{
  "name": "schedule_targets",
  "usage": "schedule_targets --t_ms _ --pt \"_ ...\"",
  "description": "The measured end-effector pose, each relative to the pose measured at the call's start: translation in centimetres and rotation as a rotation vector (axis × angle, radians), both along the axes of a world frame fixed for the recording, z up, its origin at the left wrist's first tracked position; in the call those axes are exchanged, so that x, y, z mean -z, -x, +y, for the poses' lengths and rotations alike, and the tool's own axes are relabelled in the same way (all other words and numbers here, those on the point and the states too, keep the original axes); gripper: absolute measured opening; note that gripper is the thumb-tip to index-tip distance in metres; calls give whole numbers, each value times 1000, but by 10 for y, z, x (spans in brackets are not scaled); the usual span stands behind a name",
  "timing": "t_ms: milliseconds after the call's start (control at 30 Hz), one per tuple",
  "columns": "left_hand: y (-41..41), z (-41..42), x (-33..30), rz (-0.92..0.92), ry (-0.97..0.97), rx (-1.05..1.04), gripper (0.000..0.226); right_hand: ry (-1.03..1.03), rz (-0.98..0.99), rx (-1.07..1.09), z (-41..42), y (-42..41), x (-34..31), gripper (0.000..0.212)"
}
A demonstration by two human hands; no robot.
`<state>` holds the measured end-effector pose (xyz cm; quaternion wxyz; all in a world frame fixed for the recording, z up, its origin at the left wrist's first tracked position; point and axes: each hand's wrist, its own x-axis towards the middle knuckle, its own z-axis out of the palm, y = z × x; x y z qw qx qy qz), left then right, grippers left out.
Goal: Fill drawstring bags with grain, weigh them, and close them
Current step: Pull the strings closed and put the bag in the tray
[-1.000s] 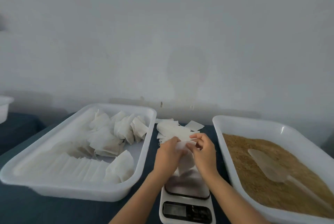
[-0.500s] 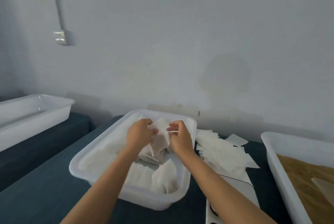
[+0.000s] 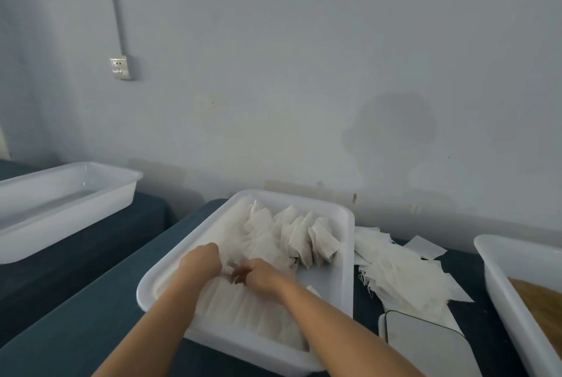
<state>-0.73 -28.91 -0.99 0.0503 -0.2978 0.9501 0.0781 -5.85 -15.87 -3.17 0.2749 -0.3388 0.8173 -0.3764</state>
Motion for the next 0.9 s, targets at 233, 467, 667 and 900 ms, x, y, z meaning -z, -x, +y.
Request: schedule_targets --t_ms 233,467,667,900 --pt "4 18 -15 177 189 44 18 130 6 35 23 -12 -21 46" --pt "11 57 -47 462 201 157 16 353 582 527 123 26 -62 29" --pt "26 113 -54 594 90 306 14 -324 487 822 241 72 -19 44" --pt "44 153 -39 533 67 380 18 -532 312 740 264 75 8 47"
